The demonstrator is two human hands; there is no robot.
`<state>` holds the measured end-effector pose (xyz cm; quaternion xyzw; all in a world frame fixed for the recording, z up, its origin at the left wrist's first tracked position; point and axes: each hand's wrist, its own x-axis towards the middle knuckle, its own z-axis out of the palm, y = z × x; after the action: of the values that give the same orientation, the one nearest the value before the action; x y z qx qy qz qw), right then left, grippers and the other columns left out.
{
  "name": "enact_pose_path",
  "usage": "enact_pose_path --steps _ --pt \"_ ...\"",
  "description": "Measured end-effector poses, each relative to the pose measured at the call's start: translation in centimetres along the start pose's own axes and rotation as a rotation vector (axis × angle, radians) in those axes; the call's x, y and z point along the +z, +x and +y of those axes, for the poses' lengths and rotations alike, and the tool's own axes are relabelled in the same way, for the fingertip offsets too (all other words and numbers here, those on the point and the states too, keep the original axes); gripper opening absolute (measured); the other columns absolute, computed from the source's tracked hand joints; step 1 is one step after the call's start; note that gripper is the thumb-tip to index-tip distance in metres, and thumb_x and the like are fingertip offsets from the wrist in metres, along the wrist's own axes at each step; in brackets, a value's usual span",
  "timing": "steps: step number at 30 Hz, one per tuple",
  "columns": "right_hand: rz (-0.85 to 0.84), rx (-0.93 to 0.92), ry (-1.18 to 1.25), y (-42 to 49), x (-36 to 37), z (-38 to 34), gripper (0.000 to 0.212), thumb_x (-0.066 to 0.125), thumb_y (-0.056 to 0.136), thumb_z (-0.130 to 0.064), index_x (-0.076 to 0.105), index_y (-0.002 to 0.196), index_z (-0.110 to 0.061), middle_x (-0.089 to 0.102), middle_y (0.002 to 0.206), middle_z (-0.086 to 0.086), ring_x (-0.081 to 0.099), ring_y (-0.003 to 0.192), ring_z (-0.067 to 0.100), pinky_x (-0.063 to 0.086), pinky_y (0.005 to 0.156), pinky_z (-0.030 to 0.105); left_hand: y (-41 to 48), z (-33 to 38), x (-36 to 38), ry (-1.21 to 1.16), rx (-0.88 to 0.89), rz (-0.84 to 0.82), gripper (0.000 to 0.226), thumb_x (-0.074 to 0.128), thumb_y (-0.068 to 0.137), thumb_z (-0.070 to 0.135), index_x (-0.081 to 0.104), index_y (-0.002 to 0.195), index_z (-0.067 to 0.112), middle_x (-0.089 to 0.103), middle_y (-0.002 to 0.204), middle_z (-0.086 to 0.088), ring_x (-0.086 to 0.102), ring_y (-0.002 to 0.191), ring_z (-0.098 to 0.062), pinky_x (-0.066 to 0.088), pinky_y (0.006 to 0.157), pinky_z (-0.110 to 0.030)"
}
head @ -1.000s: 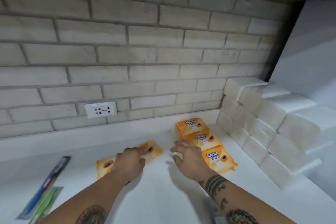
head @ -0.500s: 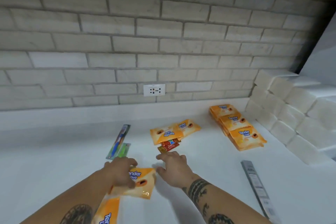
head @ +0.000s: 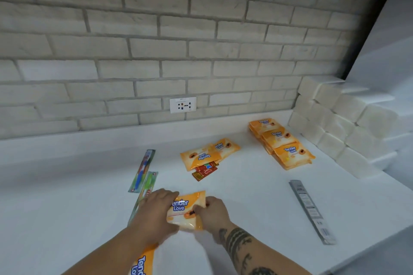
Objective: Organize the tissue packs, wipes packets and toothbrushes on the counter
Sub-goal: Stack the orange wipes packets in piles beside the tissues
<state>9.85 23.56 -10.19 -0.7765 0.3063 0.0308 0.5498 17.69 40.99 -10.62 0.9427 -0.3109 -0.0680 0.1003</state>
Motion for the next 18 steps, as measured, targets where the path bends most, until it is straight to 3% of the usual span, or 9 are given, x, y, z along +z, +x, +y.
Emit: enact_pose_path --steps 3,7,9,11,13,15,18 --pt "0.051 0.04 0.179 -0.8 -2.8 -0.7 0.011 0.065 0.098 -0.02 0.075 0.095 -0.016 0.078 0.094 0.002 0.076 0.085 0.019 0.065 0.075 0.035 1.3 1.9 -0.5 -0.054 0.048 0.041 0.1 0.071 0.065 0.065 0.036 0.154 0.037 0.044 0.147 0.015 0.035 0.141 -0.012 0.034 0.116 -0.039" --pt "0.122 0.042 0.321 -1.7 -6.6 -2.2 0.014 0.064 0.101 -0.023 0.073 0.094 -0.015 0.08 0.092 0.004 0.077 0.085 0.023 0.066 0.073 0.041 2.6 4.9 -2.0 -0.212 0.092 0.093 0.105 0.076 0.063 0.068 0.033 0.155 0.038 0.035 0.154 0.016 0.026 0.144 -0.012 0.032 0.116 -0.038" --pt "0.154 0.023 0.349 -2.0 -8.6 -2.7 0.016 0.065 0.101 -0.023 0.073 0.093 -0.012 0.08 0.091 0.006 0.078 0.085 0.025 0.065 0.07 0.039 3.3 6.2 -2.4 -0.427 0.045 0.097 0.102 0.078 0.068 0.066 0.033 0.155 0.038 0.026 0.158 0.016 0.021 0.147 -0.015 0.029 0.12 -0.04" --pt "0.168 0.015 0.379 -2.5 -10.6 -3.0 0.017 0.066 0.1 -0.023 0.072 0.095 -0.009 0.081 0.093 0.009 0.078 0.088 0.028 0.066 0.073 0.043 4.3 7.5 -2.9 -0.739 -0.046 0.056 0.093 0.077 0.078 0.064 0.033 0.155 0.037 0.029 0.162 0.01 0.032 0.147 -0.02 0.034 0.121 -0.042" --pt "0.164 0.01 0.42 -3.0 -12.1 -3.1 0.017 0.067 0.1 -0.022 0.071 0.097 -0.006 0.081 0.094 0.011 0.078 0.091 0.031 0.066 0.077 0.048 5.2 8.9 -3.2 -1.105 -0.204 -0.025 0.093 0.074 0.079 0.069 0.03 0.153 0.037 0.053 0.151 0.003 0.059 0.129 -0.021 0.048 0.11 -0.047" --pt "0.164 0.0 0.445 -3.6 -13.3 -2.9 0.018 0.067 0.101 -0.021 0.07 0.101 -0.003 0.08 0.095 0.012 0.078 0.092 0.031 0.066 0.076 0.047 5.6 10.7 -3.6 -1.322 -0.322 -0.08 0.084 0.073 0.08 0.068 0.04 0.145 0.027 0.07 0.128 0.003 0.072 0.109 -0.021 0.057 0.099 -0.048" --pt "0.197 -0.027 0.463 -4.2 -14.4 -2.8 0.02 0.064 0.103 -0.023 0.069 0.101 -0.004 0.079 0.101 0.016 0.077 0.092 0.031 0.066 0.073 0.043 5.2 13.8 -4.8 -1.262 -0.315 0.034 0.041 0.064 0.093 0.057 0.058 0.112 0.021 0.071 0.105 0.002 0.069 0.091 -0.016 0.055 0.079 -0.035"
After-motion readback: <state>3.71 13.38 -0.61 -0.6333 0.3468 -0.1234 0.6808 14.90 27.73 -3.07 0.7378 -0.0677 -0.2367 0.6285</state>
